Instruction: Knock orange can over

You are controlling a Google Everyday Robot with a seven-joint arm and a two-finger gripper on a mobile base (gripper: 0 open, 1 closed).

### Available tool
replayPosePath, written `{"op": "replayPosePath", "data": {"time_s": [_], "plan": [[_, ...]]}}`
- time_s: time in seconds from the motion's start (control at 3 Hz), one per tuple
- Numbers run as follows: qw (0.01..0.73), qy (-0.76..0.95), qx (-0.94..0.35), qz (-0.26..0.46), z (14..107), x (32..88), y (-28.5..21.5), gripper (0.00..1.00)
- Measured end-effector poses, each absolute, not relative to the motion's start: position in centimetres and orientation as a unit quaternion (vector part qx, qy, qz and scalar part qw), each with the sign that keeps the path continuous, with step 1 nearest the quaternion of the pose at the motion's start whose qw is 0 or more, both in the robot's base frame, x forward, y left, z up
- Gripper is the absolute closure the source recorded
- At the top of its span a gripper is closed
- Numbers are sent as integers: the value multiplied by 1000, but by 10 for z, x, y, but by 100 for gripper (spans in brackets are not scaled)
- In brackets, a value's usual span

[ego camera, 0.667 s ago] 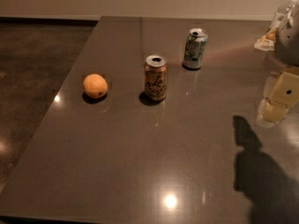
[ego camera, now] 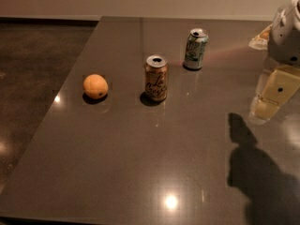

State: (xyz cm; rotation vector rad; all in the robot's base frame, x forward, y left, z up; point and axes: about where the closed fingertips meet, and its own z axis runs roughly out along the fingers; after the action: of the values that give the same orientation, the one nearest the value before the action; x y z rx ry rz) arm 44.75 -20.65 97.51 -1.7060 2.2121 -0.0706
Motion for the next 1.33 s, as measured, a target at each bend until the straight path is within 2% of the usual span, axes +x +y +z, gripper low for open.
{"op": "replayPosePath", "data": {"time_s": [0.67,1.33], "plan": [[266,775,-573,25,943,514,-130,0],[288,784,-546,65,920,560,-85,0]]}}
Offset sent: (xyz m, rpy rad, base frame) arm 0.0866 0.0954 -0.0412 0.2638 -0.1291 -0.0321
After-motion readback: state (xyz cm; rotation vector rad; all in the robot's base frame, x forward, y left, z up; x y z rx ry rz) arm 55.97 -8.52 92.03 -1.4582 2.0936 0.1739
